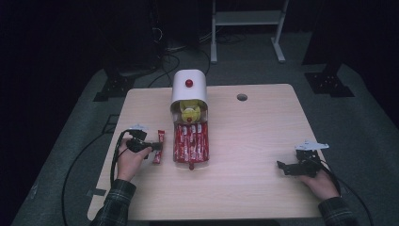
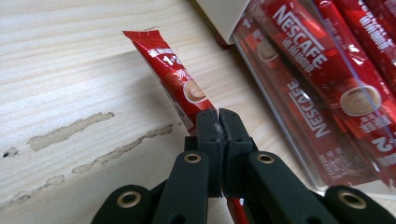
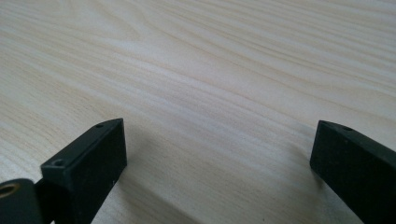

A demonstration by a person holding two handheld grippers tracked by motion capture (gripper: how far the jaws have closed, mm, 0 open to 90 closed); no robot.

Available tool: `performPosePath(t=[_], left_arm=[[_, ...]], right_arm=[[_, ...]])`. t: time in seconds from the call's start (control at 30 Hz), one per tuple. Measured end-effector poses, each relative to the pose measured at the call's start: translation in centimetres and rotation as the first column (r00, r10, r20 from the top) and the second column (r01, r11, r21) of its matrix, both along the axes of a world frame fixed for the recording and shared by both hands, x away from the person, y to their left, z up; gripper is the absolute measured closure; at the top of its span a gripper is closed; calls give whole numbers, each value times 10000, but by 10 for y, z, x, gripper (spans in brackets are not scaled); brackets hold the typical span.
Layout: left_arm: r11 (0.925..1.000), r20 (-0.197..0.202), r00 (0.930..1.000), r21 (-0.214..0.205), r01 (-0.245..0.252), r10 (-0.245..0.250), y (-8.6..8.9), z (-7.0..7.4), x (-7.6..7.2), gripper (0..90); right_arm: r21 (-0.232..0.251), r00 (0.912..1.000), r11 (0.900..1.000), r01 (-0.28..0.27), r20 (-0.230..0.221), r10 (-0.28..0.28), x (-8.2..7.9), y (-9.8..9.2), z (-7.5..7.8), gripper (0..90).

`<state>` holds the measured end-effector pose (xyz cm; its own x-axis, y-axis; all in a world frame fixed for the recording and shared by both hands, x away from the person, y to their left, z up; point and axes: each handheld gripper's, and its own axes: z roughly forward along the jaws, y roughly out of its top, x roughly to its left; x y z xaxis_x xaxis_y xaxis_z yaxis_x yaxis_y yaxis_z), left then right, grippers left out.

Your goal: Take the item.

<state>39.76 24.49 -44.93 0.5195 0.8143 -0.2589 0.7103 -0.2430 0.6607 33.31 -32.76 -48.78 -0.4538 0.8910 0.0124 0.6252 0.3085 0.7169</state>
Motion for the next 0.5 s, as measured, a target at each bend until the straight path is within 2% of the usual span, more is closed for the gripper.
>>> performPosePath(t=[0.5], left_arm=[[9997,-227,9997,254,40,-34,-3,-7,2,883]], right_arm=[[1,10000,10000,-1,2,1,0,0,0,30]])
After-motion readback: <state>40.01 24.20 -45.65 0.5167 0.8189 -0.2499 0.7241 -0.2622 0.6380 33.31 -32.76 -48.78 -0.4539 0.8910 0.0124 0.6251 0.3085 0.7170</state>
